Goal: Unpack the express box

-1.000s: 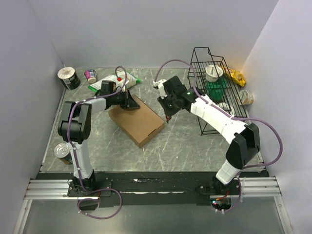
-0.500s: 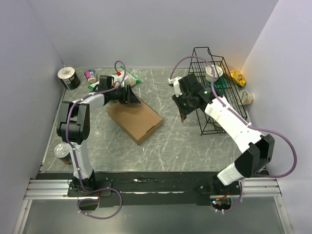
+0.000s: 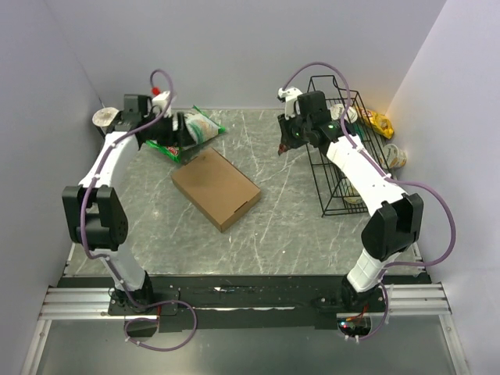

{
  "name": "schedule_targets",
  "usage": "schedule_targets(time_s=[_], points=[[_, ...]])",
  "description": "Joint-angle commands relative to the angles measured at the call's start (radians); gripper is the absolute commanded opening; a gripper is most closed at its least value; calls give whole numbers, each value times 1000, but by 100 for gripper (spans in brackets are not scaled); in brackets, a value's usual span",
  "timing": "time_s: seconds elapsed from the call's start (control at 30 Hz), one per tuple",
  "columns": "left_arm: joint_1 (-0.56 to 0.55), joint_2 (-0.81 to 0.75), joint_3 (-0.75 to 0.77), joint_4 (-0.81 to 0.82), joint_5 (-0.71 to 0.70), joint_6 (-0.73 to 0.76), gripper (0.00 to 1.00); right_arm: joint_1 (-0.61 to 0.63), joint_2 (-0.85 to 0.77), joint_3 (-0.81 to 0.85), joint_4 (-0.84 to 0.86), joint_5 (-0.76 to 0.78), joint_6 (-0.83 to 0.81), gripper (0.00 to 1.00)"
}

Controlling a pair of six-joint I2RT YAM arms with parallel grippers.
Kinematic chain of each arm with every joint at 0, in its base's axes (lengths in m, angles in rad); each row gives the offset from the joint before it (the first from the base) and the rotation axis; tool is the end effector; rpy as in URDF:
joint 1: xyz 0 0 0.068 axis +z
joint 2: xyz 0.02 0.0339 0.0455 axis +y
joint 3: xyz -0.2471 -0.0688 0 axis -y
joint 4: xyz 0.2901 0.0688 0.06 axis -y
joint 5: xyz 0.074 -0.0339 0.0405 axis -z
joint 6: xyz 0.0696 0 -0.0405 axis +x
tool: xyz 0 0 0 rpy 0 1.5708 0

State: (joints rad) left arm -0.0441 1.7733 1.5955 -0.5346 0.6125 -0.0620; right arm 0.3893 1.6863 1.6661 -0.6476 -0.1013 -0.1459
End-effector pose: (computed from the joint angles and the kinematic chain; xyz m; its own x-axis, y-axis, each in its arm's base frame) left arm 0.4627 -0.0605 0.2777 -0.6809 -0.0207 -0.7321 0.4294 0.7985 -0.4220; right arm 0.4157 0.1781 0.3244 -0.5013 -0.3620 -0.7859 -0.5296 0.8467 -0.0522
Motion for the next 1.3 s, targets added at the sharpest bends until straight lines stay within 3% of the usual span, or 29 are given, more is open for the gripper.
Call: schedule_targets(time_s=[0.0, 0.27, 0.4, 0.5, 0.73, 0.9, 1.27], points=[[35, -61, -123, -163, -123, 42, 76, -21, -10, -11, 193, -83, 69, 0], [41, -42, -207, -104, -254, 18, 76, -17, -31, -48, 187, -107, 109, 0], [92, 12, -198, -52, -217, -128, 74, 0, -62, -55, 149, -74, 57, 0], [96, 29, -218, -19, -185, -180, 70, 13, -60, -37, 97, -64, 34, 0], [112, 41, -325, 74, -42, -259, 48, 23, -63, -26, 80, -12, 29, 0], [124, 48, -370, 94, -36, -314, 40, 37, -54, -26, 78, -5, 35, 0], [196, 61, -443, 58, 1, -184, 33, 56, -85, -88, 81, 11, 32, 0]])
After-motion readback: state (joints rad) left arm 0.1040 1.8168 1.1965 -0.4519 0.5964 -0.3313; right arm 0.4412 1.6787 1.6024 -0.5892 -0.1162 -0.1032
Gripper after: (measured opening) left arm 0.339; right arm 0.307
